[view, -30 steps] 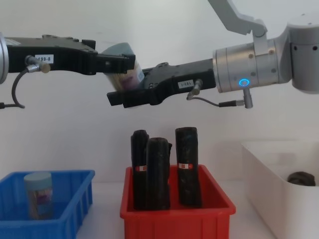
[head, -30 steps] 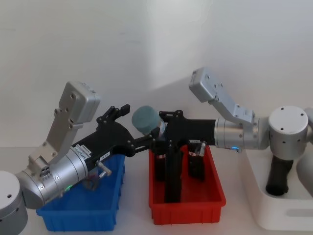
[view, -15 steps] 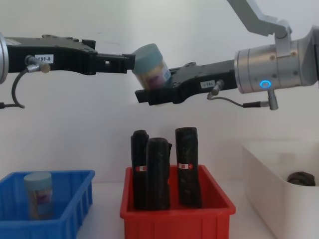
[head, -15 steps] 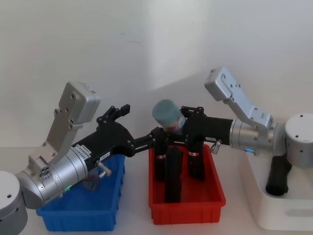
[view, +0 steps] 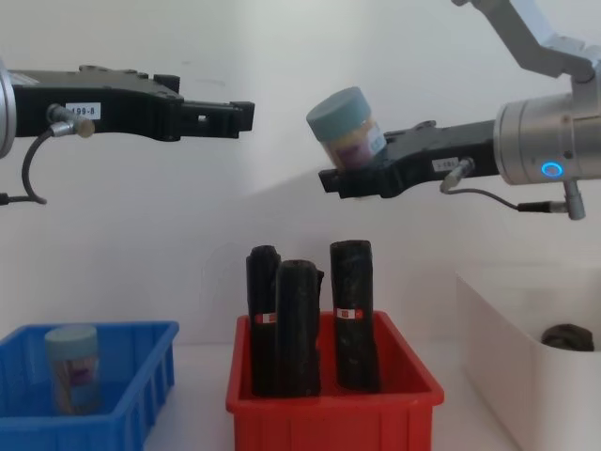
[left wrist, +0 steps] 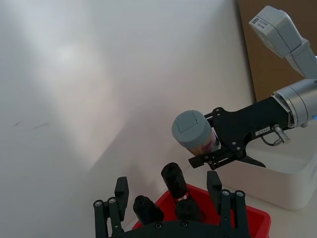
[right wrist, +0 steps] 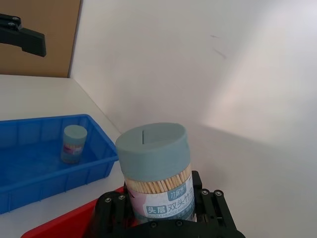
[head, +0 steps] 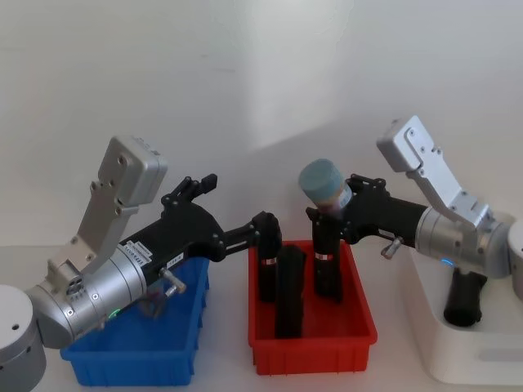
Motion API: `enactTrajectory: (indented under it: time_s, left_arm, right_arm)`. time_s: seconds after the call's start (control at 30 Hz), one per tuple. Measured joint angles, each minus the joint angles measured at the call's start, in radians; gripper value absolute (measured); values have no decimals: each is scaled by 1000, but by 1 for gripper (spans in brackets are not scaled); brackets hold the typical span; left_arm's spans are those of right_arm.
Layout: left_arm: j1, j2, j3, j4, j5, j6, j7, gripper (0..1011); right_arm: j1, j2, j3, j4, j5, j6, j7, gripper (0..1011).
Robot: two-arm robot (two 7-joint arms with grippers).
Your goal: Pick the cotton swabs from the blue box and place them into the white box.
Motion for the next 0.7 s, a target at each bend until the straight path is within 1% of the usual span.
enactTrajectory:
  time_s: [0.17,0.23,0.27,0.4,0.53,0.7]
  left_arm:
    - [0,0,0,0,0,0,0,1003]
    - [0,0,0,0,0,0,0,1003]
    - [0,0,0,0,0,0,0,1003]
    - [0,0,0,0,0,0,0,1003]
    - [0,0,0,0,0,0,0,1003]
    - [0,0,0,0,0,0,0,1003]
  right_arm:
    - [-39,29,8,-55,7,37,-83,652]
    - [-50,36,10,-69,9,45,-103,653]
    - [-58,42,12,-80,10,54,-123,652]
    - [-69,48,14,-95,8,72,-164,652]
    - [-70,49,15,-88,3,71,-175,652]
    - [-67,53,22,-70,-1,43,-173,652]
